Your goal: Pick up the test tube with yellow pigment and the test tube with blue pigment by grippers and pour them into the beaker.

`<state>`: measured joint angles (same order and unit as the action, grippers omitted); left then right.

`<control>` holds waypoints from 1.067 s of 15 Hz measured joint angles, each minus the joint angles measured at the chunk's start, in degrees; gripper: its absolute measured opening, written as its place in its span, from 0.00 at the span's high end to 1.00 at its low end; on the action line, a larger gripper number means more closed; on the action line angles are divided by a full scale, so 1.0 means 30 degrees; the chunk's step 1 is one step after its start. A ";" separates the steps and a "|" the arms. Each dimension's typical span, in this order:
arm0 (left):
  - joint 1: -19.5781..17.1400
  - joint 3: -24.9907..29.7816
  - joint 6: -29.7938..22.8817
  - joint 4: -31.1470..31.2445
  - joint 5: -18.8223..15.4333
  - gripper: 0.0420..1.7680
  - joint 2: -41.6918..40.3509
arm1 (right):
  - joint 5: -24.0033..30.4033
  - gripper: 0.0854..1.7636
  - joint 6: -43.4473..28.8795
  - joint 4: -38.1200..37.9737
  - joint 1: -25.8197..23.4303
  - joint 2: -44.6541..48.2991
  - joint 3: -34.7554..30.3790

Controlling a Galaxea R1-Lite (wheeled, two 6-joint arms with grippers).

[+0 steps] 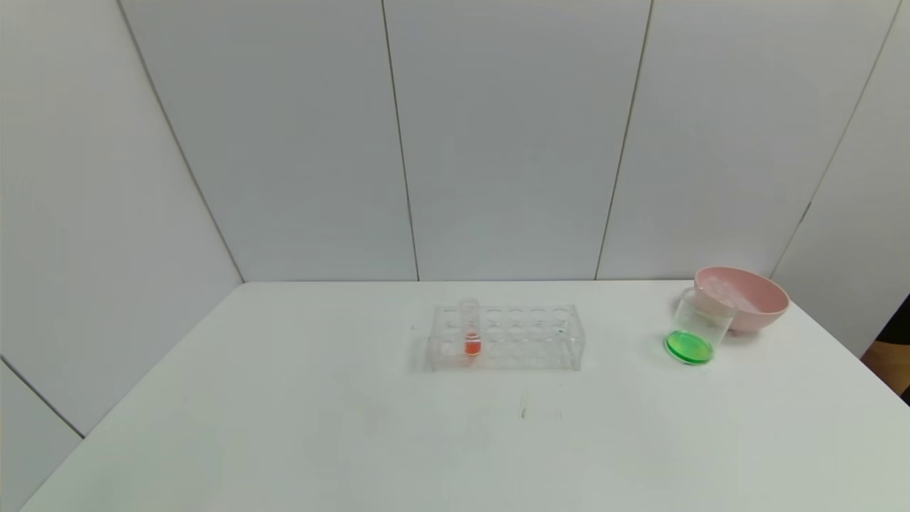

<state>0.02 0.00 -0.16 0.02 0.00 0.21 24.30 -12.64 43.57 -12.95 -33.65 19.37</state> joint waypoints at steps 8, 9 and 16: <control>-0.0008 0.0000 0.0000 -0.0008 0.0000 0.00 0.0000 | -0.2690 0.04 0.2198 -0.6485 0.4051 0.6258 0.0772; -0.0008 0.0000 0.0000 -0.0008 0.0000 0.00 0.0000 | -0.3092 0.04 0.2373 -0.6778 0.4271 0.6892 0.0918; 0.0000 0.0000 0.0000 -0.0008 0.0000 0.00 0.0000 | -0.5161 0.03 0.5409 -0.7765 0.4340 1.0907 -0.4962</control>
<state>0.02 0.00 -0.16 0.00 0.00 0.21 8.81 3.58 20.27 0.07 -0.93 4.49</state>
